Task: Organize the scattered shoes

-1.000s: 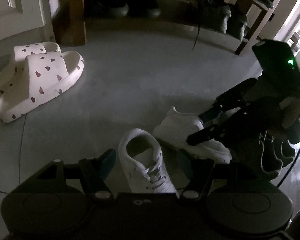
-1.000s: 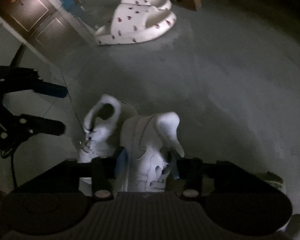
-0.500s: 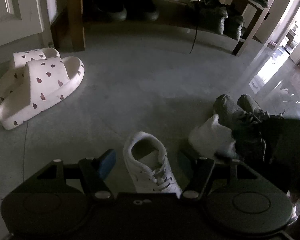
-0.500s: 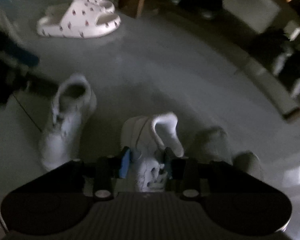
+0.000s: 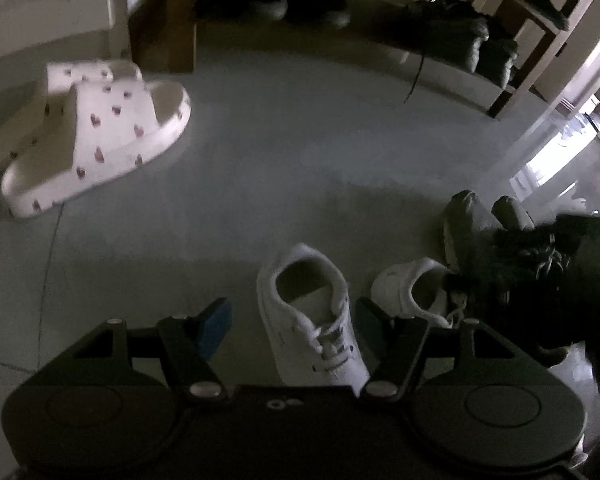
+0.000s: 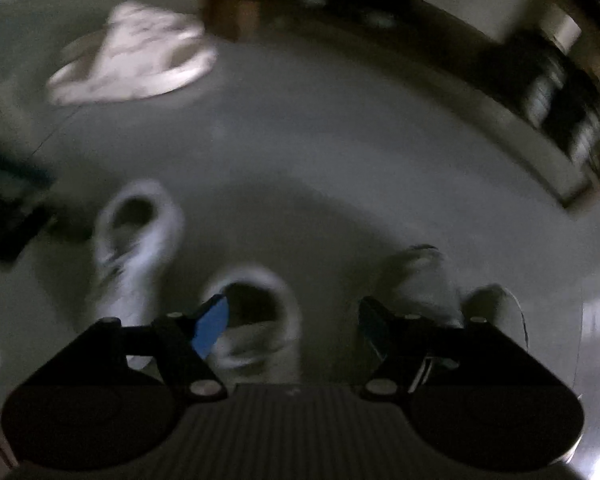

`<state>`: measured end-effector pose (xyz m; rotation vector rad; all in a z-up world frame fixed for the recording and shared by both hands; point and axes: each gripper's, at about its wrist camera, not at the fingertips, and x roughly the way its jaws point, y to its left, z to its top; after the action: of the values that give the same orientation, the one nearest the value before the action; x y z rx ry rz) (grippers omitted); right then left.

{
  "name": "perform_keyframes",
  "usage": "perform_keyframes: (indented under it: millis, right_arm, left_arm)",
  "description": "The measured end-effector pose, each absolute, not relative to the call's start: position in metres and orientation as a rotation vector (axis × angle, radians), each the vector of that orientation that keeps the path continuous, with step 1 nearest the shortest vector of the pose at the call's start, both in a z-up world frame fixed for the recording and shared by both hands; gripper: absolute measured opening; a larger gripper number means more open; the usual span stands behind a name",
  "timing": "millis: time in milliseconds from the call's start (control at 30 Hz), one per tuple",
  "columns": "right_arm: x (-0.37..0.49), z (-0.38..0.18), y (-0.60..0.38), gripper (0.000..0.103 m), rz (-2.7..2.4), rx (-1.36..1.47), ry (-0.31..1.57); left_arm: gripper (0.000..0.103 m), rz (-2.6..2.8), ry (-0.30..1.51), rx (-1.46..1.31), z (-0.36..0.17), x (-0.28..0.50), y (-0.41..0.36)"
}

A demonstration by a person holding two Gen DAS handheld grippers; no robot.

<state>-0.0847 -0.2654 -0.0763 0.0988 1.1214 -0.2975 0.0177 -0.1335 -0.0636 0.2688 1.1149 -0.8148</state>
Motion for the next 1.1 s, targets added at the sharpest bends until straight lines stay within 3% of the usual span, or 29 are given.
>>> perform_keyframes:
  millis: [233,367,400,467,1100]
  right_arm:
    - [-0.060,-0.100,-0.277,0.063,-0.203,0.104,1.256]
    - [-0.055,-0.116,-0.268,0.045,-0.188,0.123,1.303]
    - [-0.055,-0.118,-0.268,0.031,-0.190,0.134,1.304]
    - [-0.056,-0.122,-0.268,0.018,-0.194,0.156,1.305]
    - [-0.027,-0.125,-0.267,0.018,-0.344,0.385,1.273]
  left_arm:
    - [0.068,-0.824,1.138,0.289,-0.069,0.016,-0.134]
    - [0.068,-0.820,1.139,0.287,-0.070,0.016,-0.135]
    - [0.068,-0.819,1.140,0.287,-0.071,0.016,-0.135]
    - [0.068,-0.816,1.144,0.290,-0.072,0.016,-0.136]
    - [0.068,-0.782,1.126,0.281,-0.067,0.022,-0.127]
